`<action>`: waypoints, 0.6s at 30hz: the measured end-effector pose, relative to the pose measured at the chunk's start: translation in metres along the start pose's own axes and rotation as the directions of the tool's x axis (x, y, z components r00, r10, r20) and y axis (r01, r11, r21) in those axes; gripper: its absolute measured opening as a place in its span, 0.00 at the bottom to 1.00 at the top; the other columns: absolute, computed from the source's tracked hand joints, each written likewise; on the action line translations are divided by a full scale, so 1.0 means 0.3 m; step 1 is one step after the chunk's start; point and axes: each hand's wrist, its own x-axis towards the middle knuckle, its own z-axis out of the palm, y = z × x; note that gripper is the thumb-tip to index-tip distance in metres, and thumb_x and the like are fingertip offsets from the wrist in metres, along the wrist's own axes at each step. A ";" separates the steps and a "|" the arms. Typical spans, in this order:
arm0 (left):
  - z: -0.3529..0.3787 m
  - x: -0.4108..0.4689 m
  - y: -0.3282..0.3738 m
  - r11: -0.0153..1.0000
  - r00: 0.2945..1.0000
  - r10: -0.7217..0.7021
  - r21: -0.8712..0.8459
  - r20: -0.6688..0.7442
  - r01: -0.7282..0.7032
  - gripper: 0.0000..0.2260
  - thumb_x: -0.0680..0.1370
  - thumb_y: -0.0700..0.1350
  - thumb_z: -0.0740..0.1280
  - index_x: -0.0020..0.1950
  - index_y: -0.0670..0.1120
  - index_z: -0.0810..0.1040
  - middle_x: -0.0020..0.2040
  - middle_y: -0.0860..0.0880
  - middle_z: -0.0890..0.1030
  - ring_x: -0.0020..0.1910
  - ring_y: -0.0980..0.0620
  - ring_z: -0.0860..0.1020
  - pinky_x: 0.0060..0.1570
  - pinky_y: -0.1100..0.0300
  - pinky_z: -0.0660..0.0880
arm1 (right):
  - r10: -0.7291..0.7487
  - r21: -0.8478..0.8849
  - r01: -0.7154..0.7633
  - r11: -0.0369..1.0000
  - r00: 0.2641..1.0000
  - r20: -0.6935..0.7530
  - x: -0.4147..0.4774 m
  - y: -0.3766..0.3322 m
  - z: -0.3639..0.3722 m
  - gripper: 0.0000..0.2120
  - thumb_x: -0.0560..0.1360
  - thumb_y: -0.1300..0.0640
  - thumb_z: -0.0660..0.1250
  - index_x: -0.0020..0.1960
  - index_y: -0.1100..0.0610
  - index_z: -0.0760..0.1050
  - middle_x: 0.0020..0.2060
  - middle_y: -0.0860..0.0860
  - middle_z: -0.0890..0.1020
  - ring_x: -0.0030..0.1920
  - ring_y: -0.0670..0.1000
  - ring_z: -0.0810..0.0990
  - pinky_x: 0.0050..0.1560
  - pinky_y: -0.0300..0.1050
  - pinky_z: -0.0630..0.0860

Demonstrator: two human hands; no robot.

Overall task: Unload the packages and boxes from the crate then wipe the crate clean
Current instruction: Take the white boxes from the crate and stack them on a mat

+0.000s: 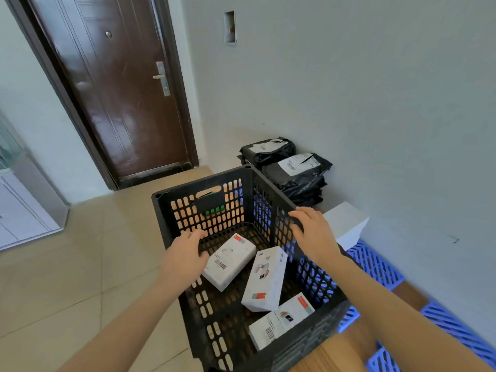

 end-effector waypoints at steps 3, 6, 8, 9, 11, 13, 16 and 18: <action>0.022 0.076 0.006 0.998 0.999 0.049 0.037 0.021 -0.050 0.22 0.78 0.47 0.67 0.71 0.52 0.68 0.65 0.51 0.76 0.63 0.52 0.74 0.59 0.57 0.76 | 0.030 0.128 -0.042 0.991 0.995 0.092 0.013 -0.067 0.035 0.15 0.79 0.57 0.62 0.65 0.55 0.73 0.63 0.50 0.75 0.62 0.50 0.72 0.63 0.41 0.67; 0.060 0.178 0.009 0.993 0.991 0.093 0.058 0.092 -0.099 0.24 0.78 0.49 0.67 0.72 0.52 0.66 0.65 0.50 0.76 0.61 0.53 0.75 0.56 0.58 0.77 | 0.085 0.183 -0.124 0.975 0.974 0.210 0.037 -0.120 0.096 0.17 0.80 0.55 0.61 0.69 0.52 0.70 0.65 0.50 0.73 0.63 0.49 0.72 0.65 0.42 0.68; 0.090 0.263 0.005 0.993 0.980 0.099 0.053 0.174 -0.110 0.25 0.77 0.50 0.68 0.73 0.52 0.65 0.66 0.49 0.75 0.62 0.51 0.75 0.56 0.56 0.76 | 0.133 0.191 -0.191 0.963 0.952 0.277 0.059 -0.139 0.151 0.19 0.80 0.53 0.61 0.70 0.50 0.67 0.65 0.50 0.73 0.63 0.49 0.73 0.63 0.44 0.70; 0.111 0.311 -0.002 0.992 0.969 0.102 0.051 0.225 -0.116 0.26 0.77 0.50 0.68 0.74 0.51 0.65 0.67 0.48 0.75 0.62 0.50 0.75 0.55 0.56 0.76 | 0.163 0.189 -0.228 0.955 0.938 0.306 0.071 -0.146 0.180 0.19 0.80 0.52 0.60 0.71 0.49 0.66 0.65 0.50 0.72 0.63 0.50 0.74 0.63 0.45 0.71; 0.157 0.406 -0.018 0.988 0.929 0.120 0.052 0.349 -0.147 0.28 0.76 0.51 0.69 0.74 0.49 0.64 0.66 0.46 0.75 0.62 0.49 0.75 0.55 0.55 0.76 | 0.236 0.172 -0.313 0.934 0.902 0.362 0.096 -0.154 0.246 0.21 0.80 0.50 0.60 0.73 0.48 0.63 0.65 0.52 0.72 0.63 0.52 0.74 0.62 0.48 0.72; 0.204 0.499 -0.032 0.983 0.874 0.134 0.046 0.468 -0.175 0.31 0.76 0.51 0.69 0.76 0.48 0.62 0.69 0.45 0.73 0.65 0.47 0.73 0.60 0.55 0.74 | 0.327 0.148 -0.416 0.897 0.851 0.411 0.120 -0.159 0.323 0.24 0.80 0.49 0.60 0.74 0.49 0.61 0.66 0.53 0.72 0.64 0.54 0.73 0.63 0.50 0.72; 0.288 0.612 -0.054 0.982 0.779 0.121 0.042 0.615 -0.185 0.34 0.75 0.51 0.70 0.77 0.47 0.60 0.73 0.45 0.69 0.70 0.45 0.69 0.65 0.55 0.69 | 0.481 0.115 -0.591 0.798 0.740 0.470 0.133 -0.157 0.444 0.26 0.79 0.48 0.61 0.75 0.49 0.58 0.66 0.54 0.73 0.66 0.56 0.71 0.65 0.53 0.70; 0.354 0.685 -0.079 0.984 0.716 0.092 0.047 0.692 -0.172 0.35 0.75 0.50 0.70 0.78 0.47 0.59 0.74 0.45 0.67 0.71 0.45 0.68 0.68 0.54 0.67 | 0.564 0.109 -0.683 0.722 0.672 0.481 0.138 -0.169 0.521 0.27 0.79 0.49 0.61 0.75 0.51 0.58 0.64 0.56 0.74 0.65 0.57 0.72 0.65 0.52 0.70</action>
